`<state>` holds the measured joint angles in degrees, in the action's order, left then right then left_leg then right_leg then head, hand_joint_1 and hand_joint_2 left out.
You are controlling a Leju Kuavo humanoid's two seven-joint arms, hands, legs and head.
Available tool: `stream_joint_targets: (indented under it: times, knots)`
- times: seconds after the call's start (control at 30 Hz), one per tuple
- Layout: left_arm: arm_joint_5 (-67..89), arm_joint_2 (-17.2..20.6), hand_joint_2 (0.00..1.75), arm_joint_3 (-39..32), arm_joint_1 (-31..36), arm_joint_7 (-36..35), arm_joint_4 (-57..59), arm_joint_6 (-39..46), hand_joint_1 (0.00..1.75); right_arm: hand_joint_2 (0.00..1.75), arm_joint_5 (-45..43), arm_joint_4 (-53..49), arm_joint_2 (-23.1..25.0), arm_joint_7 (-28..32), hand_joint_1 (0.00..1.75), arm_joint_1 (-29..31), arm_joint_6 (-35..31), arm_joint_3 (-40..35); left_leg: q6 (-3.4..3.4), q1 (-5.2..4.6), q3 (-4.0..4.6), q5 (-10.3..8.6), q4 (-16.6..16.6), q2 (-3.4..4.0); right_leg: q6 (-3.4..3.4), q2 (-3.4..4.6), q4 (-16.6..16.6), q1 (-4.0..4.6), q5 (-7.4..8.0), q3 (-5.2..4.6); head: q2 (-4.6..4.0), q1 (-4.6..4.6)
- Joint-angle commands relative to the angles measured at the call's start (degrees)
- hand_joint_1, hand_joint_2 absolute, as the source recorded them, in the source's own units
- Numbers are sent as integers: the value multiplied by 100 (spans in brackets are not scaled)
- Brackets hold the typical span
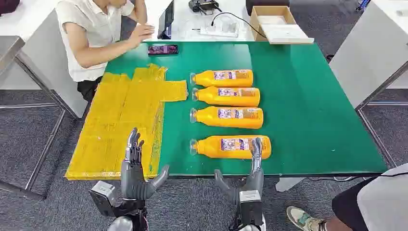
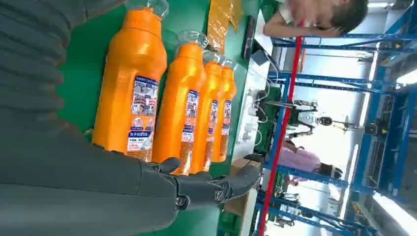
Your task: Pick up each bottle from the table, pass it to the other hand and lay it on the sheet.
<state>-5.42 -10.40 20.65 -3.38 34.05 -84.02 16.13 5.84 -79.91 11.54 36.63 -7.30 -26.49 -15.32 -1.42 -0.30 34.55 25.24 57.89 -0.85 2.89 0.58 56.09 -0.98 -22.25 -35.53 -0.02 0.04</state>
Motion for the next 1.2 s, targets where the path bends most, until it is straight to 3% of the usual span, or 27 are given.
stream_joint_targets:
  times: [0.03,0.1,0.17,0.23,0.37,0.63,1.2]
  knots:
    - [212,68,175,123,216,-83,397,378,0,175,-188,53,-94,-103,0,79,29,-73,6,1,-15,3,-6,2,-7,-5,-4,3,-4,15,2,0]
    - [638,84,175,190,258,60,503,879,0,175,199,22,-204,-42,0,61,-243,-248,8,4,-20,6,-5,1,-10,-8,-5,6,-7,22,2,-2]
    - [759,107,175,200,292,128,602,1006,0,175,953,329,-465,-574,0,202,-467,-541,9,4,-24,6,-7,1,-10,-8,-8,6,-7,25,2,0]
    - [1028,125,175,203,335,259,647,1164,0,175,2595,952,-838,-1292,0,502,-1048,-743,8,6,-35,6,-14,8,-11,-2,-17,9,-4,36,2,0]
    - [1117,43,175,190,388,270,660,1189,0,175,2814,1228,-897,-1314,0,699,-1128,-475,6,5,-30,3,-12,3,-7,-7,-17,6,-2,33,0,0]
    - [1103,26,175,287,339,237,653,1012,0,175,4434,1985,-1263,-2425,0,1166,-1035,410,4,0,-27,3,-10,1,-5,-6,-15,2,-1,31,2,-2]
    - [1089,14,175,284,360,220,664,980,0,175,4537,2174,-1278,-2471,0,1297,-990,499,4,1,-16,2,-5,2,-4,-4,-6,3,-1,18,0,-2]
